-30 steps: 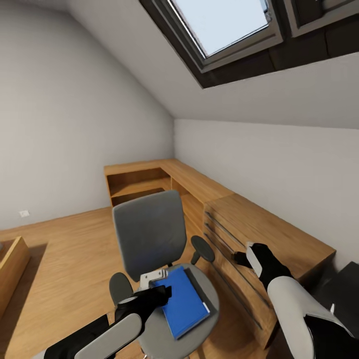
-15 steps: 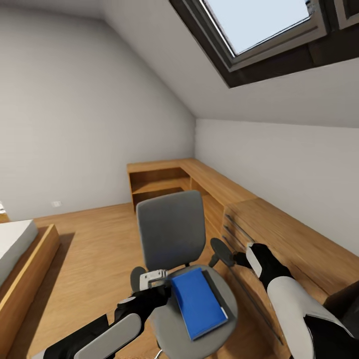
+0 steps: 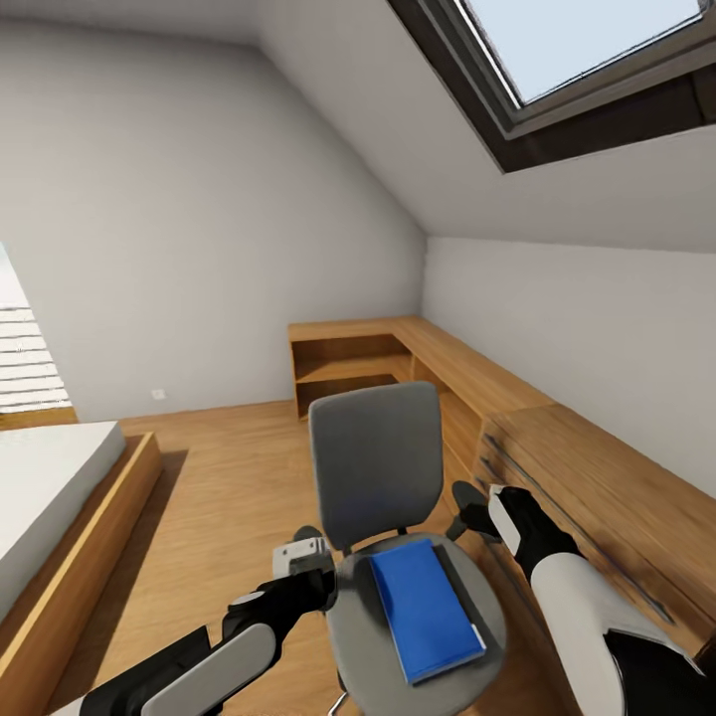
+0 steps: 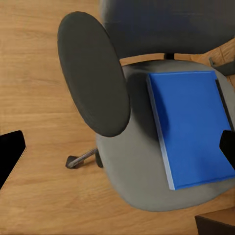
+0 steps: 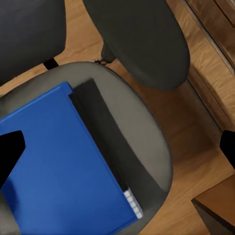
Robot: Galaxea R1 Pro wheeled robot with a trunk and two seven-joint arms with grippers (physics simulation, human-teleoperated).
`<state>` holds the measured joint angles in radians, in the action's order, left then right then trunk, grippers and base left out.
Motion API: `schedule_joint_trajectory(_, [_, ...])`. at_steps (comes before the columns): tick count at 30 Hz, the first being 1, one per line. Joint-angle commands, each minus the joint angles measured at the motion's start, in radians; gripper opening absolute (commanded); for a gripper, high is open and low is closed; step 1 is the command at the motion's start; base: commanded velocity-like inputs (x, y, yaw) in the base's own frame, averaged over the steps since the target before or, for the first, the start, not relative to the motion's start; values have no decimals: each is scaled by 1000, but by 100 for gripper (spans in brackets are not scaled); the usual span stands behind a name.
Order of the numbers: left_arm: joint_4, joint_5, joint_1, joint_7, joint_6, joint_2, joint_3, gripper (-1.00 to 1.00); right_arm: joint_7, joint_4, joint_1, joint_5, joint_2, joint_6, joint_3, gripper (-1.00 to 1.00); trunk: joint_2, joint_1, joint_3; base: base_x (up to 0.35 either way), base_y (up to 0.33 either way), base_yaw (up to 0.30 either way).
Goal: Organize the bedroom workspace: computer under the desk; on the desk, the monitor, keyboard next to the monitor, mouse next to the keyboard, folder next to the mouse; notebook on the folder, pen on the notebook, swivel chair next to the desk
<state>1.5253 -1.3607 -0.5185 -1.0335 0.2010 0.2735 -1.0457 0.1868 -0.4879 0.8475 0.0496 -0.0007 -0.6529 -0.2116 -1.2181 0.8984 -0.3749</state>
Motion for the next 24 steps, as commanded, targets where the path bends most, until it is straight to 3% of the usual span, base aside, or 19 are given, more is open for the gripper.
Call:
schedule_joint_trajectory(1, [1, -2, -2, -5, 6, 5, -1, 100, 5, -1, 0, 6, 1, -4, -2, 100, -1, 0, -1, 0, 0, 72])
schedule_joint_trajectory(16, [-1, -10, -2, -5, -28, 41, 8, 100, 5, -1, -8, 6, 4, -4, 0, 100, -1, 0, -6, 0, 0, 98])
schedule_joint_trajectory(17, [-8, -10, -2, -5, -67, 57, 11, 100, 5, -1, -8, 5, 4, -4, 0, 100, -1, 0, -6, 0, 0, 234])
schedule_joint_trajectory(24, [-47, -11, -2, -5, -117, 76, 61, 100, 5, -1, -8, 4, 4, -4, 0, 100, -1, 0, -7, 0, 0, 249])
